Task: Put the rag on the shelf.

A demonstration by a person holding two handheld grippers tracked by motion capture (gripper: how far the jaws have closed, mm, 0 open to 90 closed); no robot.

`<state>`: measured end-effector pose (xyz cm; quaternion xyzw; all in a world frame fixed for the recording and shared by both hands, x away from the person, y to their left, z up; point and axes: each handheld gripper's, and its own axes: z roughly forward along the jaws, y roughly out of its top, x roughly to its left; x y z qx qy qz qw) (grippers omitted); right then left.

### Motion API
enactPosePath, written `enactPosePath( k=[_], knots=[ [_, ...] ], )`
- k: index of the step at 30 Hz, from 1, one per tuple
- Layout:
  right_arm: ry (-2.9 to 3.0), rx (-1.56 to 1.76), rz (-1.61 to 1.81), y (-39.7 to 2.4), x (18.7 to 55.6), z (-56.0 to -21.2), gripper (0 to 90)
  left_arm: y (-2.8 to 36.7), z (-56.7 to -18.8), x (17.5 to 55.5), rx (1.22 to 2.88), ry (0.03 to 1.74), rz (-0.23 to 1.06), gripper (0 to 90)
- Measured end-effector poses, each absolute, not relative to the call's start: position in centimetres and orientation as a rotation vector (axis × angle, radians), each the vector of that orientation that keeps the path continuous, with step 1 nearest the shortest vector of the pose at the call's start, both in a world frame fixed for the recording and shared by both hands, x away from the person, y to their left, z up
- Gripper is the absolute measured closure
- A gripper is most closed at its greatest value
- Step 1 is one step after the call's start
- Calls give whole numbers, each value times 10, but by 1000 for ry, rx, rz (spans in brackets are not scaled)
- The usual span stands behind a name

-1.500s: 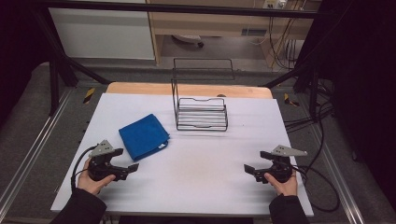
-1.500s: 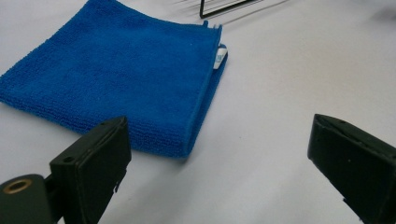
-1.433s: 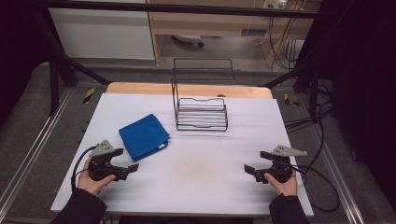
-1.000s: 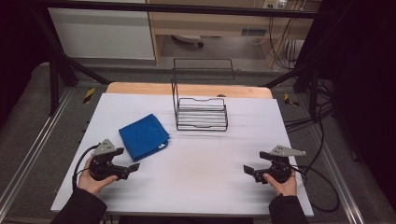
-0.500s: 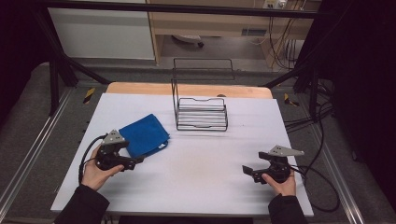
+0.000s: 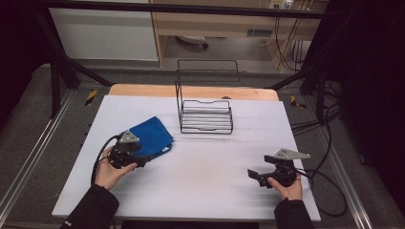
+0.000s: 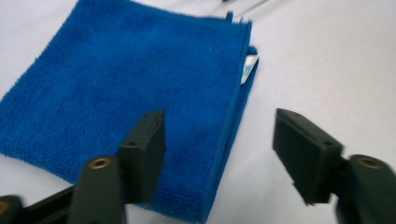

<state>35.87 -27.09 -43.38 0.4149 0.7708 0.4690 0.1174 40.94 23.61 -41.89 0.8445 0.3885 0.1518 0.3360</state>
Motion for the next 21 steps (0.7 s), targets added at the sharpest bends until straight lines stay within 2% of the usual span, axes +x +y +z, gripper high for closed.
enactPosePath(
  k=[5,16,21],
  knots=[
    [2268,1210,1365,-269,360,-435,14,234,-425,412,2238,997,387,503],
    [2266,1210,1366,-270,360,-435,14,228,-436,418,2289,993,395,660],
    [2264,1211,1370,-270,360,-435,14,229,-438,419,2288,1001,379,650]
  ],
)
